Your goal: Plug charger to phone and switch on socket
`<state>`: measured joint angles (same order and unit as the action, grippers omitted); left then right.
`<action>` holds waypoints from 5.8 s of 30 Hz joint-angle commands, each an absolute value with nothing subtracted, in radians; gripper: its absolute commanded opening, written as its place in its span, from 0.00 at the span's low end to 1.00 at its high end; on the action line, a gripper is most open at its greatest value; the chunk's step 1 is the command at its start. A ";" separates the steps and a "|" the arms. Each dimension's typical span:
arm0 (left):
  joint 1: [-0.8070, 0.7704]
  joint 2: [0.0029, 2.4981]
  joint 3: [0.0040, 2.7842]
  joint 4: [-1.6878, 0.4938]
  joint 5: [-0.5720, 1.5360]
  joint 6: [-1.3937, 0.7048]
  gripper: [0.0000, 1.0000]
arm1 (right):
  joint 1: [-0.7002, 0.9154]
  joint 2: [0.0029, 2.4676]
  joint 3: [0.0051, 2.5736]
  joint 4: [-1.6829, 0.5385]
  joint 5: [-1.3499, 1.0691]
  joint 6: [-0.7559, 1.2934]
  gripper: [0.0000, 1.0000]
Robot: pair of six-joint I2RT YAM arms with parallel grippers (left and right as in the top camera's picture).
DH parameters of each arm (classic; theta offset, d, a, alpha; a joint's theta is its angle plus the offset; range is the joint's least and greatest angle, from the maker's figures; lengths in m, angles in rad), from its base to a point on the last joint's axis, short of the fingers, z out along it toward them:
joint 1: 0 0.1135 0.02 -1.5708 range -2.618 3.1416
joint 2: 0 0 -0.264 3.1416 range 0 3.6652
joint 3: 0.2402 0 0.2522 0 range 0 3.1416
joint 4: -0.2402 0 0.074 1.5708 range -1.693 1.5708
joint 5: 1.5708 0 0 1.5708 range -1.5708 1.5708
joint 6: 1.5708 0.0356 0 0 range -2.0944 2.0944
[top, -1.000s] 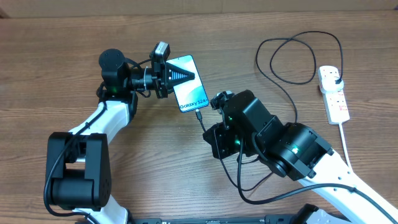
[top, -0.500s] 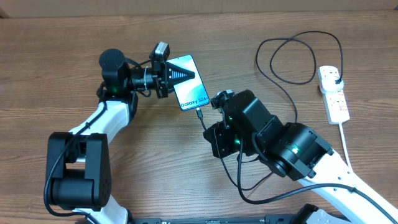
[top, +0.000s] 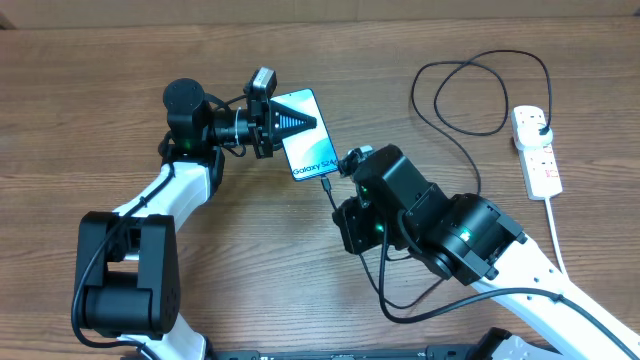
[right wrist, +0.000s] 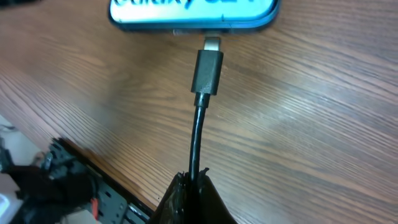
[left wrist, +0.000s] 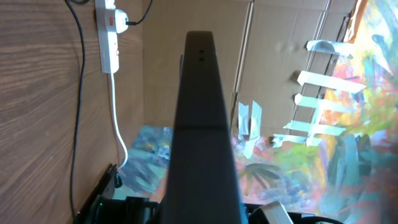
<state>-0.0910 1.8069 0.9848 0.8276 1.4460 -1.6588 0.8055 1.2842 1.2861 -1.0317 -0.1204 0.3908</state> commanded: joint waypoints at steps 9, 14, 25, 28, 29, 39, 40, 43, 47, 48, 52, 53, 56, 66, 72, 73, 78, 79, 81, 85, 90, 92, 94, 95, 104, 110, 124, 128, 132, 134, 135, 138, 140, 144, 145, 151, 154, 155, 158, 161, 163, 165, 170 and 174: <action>-0.084 1.806 1.011 0.761 1.419 -1.464 0.04 | 0.952 1.280 1.288 -1.011 0.062 0.459 0.04; -0.084 1.806 1.011 0.764 1.423 -1.461 0.04 | 0.947 1.280 1.288 -1.008 0.079 0.503 0.04; -0.084 1.806 1.011 0.768 1.486 -1.505 0.04 | 0.947 1.280 1.288 -1.011 0.089 0.553 0.04; -0.084 1.806 1.011 0.768 1.486 -1.526 0.04 | 0.947 1.280 1.288 -1.011 0.088 0.553 0.04; -0.085 1.806 1.011 0.768 1.486 -1.531 0.04 | 0.947 1.280 1.288 -1.011 0.088 0.553 0.04; -0.086 1.806 1.011 0.768 1.486 -1.571 0.04 | 0.947 1.280 1.288 -1.003 0.085 0.554 0.04; -0.086 1.806 1.011 0.768 1.486 -1.571 0.04 | 0.947 1.280 1.288 -1.000 0.085 0.554 0.04; -0.086 1.806 1.011 0.768 1.487 -1.566 0.04 | 0.947 1.280 1.288 -0.992 0.085 0.554 0.04; -0.098 1.806 1.011 0.768 1.494 -1.547 0.04 | 0.947 1.280 1.288 -0.988 0.086 0.553 0.04; -0.102 1.806 1.011 0.768 1.495 -1.547 0.04 | 0.947 1.280 1.288 -0.988 0.086 0.554 0.04; -0.106 1.806 1.011 0.768 1.495 -1.538 0.04 | 0.947 1.280 1.288 -0.977 0.086 0.553 0.04; -0.106 1.806 1.011 0.768 1.494 -1.531 0.04 | 0.947 1.280 1.288 -0.971 0.085 0.553 0.04; -0.106 1.806 1.011 0.768 1.494 -1.525 0.04 | 0.947 1.280 1.288 -0.967 0.084 0.553 0.04; -0.106 1.806 1.011 0.768 1.495 -1.526 0.04 | 0.947 1.280 1.288 -0.961 0.067 0.550 0.04; -0.106 1.806 1.011 0.768 1.555 -1.525 0.04 | 0.947 1.280 1.288 -0.950 0.166 0.542 0.04; -0.106 1.806 1.011 0.768 1.564 -1.525 0.04 | 0.947 1.281 1.288 -0.944 0.195 0.542 0.04; -0.108 1.806 1.011 0.768 1.576 -1.515 0.05 | 0.947 1.296 1.288 -0.922 0.230 0.542 0.04; -0.112 1.806 1.011 0.768 1.575 -1.515 0.04 | 0.947 1.306 1.288 -0.912 0.213 0.543 0.04; -0.119 1.806 1.011 0.768 1.571 -1.515 0.04 | 0.947 1.322 1.288 -0.899 0.191 0.542 0.04; -0.130 1.806 1.011 0.768 1.570 -1.515 0.04 | 0.947 1.349 1.288 -0.891 0.186 0.542 0.04; -0.130 1.806 1.011 0.768 1.566 -1.502 0.04 | 0.947 1.349 1.288 -0.892 0.186 0.543 0.18; -0.130 1.806 1.011 0.768 1.564 -1.498 0.04 | 0.947 1.349 1.288 -0.893 0.186 0.543 0.27; -0.130 1.806 1.011 0.768 1.565 -1.498 0.04 | 0.947 1.349 1.288 -0.891 0.186 0.543 0.33; -0.130 1.806 1.011 0.768 1.568 -1.498 0.04 | 0.947 1.349 1.288 -0.891 0.186 0.543 0.33; -0.130 1.806 1.011 0.768 1.571 -1.500 0.04 | 0.947 1.349 1.288 -0.892 0.200 0.543 0.15; -0.130 1.806 1.011 0.768 1.570 -1.499 0.04 | 0.947 1.349 1.288 -0.892 0.157 0.550 0.07; -0.175 1.804 1.011 0.856 1.580 -1.470 0.04 | 0.934 1.349 1.336 -0.807 0.208 0.467 0.04; -0.186 1.804 1.011 0.959 1.580 -1.562 0.04 | 0.896 1.349 1.338 -0.783 0.208 0.466 0.04; -0.202 1.804 1.011 1.057 1.580 -1.603 0.04 | 0.873 1.348 1.346 -0.767 0.177 0.466 0.04; -0.204 1.804 1.011 1.079 1.580 -1.600 0.04 | 0.874 1.344 1.355 -0.780 0.150 0.466 0.07; -0.204 1.804 1.010 1.088 1.580 -1.594 0.04 | 0.874 1.339 1.357 -0.792 0.134 0.466 0.11; -0.204 1.804 1.010 1.135 1.579 -1.578 0.04 | 0.874 1.308 1.357 -0.844 0.129 0.467 0.22; -0.204 1.804 1.010 1.140 1.559 -1.578 0.04 | 0.874 1.265 1.357 -0.887 0.129 0.467 0.28; -0.224 1.804 1.011 1.138 1.392 -1.568 0.04 | 0.874 1.093 1.357 -0.945 0.119 0.467 0.50; -0.236 1.804 1.011 1.133 1.354 -1.557 0.04 | 0.874 1.064 1.357 -0.953 0.119 0.467 0.55; -0.348 1.804 1.013 0.843 1.121 -1.324 0.04 | 0.874 0.798 1.357 -1.031 0.271 0.467 0.84; -0.398 1.805 1.049 0.496 0.958 -1.124 0.04 | 0.874 0.689 1.357 -1.066 0.351 0.467 0.88; -0.409 1.805 1.068 0.396 0.917 -1.064 0.04 | 0.874 0.669 1.357 -1.072 0.359 0.467 0.89; -0.417 1.806 1.165 0.093 0.862 -0.828 0.04 | 0.874 0.623 1.357 -1.102 0.367 0.467 0.91; -0.388 1.814 1.269 -0.209 0.834 -0.576 0.04 | 0.874 0.624 1.350 -1.120 0.368 0.467 0.91; -0.371 1.819 1.313 -0.375 0.766 -0.450 0.04 | 0.874 0.624 1.348 -1.121 0.367 0.467 0.92; -0.358 1.828 1.341 -0.492 0.752 -0.332 0.04 | 0.874 0.624 1.348 -1.119 0.367 0.467 0.94; -0.343 1.847 1.346 -0.537 0.937 -0.119 0.05 | 0.874 0.624 1.348 -1.099 0.366 0.469 0.99; -0.303 1.857 1.348 -0.574 0.940 -0.090 0.07 | 0.874 0.624 1.348 -1.115 0.357 0.476 1.00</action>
<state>-0.3374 1.8427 1.3121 -0.5568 0.8665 -0.2092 0.8768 0.6228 1.3479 -1.1088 0.3515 0.4709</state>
